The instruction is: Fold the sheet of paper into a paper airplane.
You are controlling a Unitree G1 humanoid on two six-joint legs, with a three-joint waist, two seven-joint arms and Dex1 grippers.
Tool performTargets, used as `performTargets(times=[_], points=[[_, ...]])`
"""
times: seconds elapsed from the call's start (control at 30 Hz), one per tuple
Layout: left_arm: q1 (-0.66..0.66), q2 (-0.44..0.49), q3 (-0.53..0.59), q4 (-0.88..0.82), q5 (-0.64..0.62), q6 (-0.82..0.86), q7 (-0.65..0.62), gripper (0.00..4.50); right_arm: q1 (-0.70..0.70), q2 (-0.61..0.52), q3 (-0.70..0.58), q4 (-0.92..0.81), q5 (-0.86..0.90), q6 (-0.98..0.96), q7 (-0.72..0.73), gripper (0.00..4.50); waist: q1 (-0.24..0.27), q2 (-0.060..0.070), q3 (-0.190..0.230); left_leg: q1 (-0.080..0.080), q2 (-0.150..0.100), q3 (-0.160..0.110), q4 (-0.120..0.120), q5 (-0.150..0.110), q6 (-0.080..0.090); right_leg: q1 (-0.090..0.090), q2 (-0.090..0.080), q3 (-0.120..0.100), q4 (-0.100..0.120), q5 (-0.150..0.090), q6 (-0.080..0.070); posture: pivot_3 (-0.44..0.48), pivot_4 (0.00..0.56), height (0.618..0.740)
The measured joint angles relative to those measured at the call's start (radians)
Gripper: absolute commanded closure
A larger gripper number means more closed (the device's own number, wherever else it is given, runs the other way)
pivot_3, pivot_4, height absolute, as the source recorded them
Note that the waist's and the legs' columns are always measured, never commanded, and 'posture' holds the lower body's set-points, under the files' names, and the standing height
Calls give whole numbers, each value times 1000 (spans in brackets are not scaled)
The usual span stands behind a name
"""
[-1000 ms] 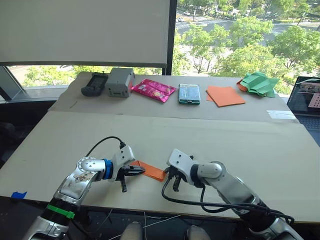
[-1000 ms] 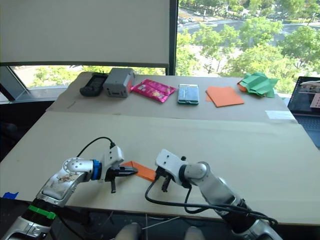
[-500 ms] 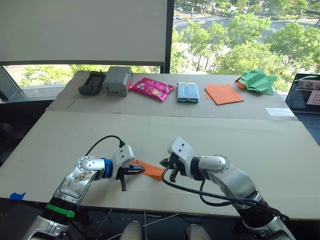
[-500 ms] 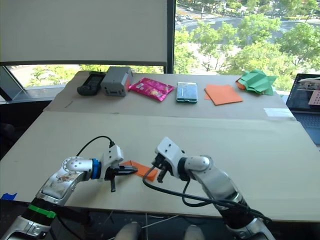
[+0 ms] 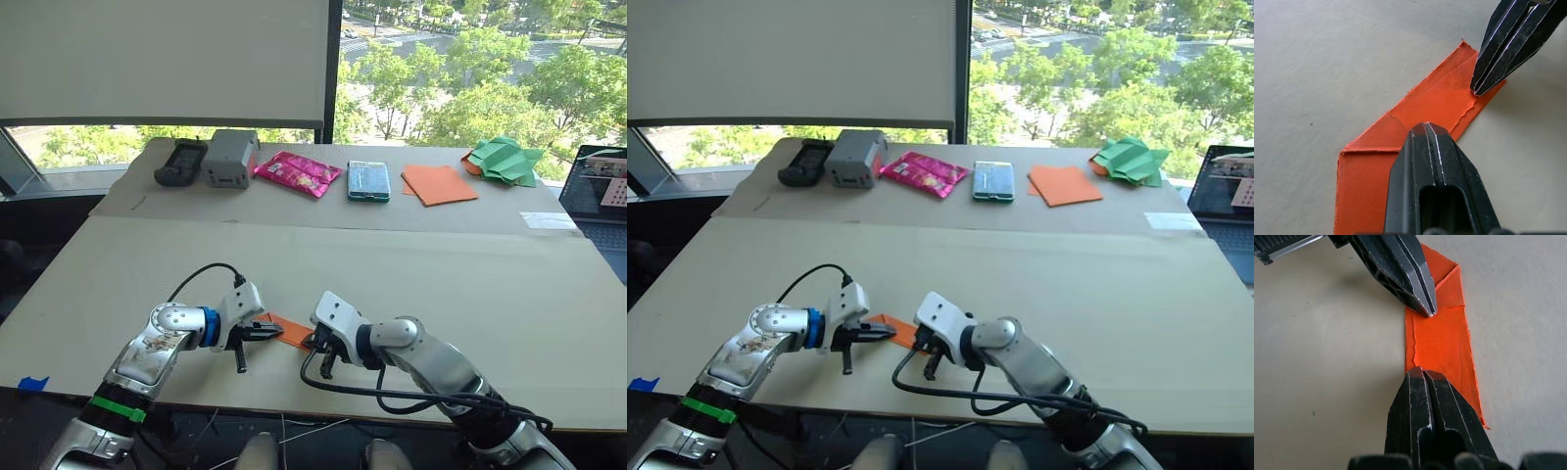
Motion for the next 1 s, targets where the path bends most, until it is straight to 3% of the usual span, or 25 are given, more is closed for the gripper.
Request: performTargets(times=[0.4,1.0], points=[[-137,-76,-63,166,47,-60,-40,4500,-21,-2,19,24,-6,-8,1,4440,1,-2,-1,1,0,0,0,0,0,1,1,0,3,1,1,0,150,702],[-123,-52,-91,200,92,-180,-67,4500,-27,22,31,26,-27,10,-22,4440,-7,-1,-4,3,0,0,0,0,0,2,1,0,4,1,1,0,150,702]])
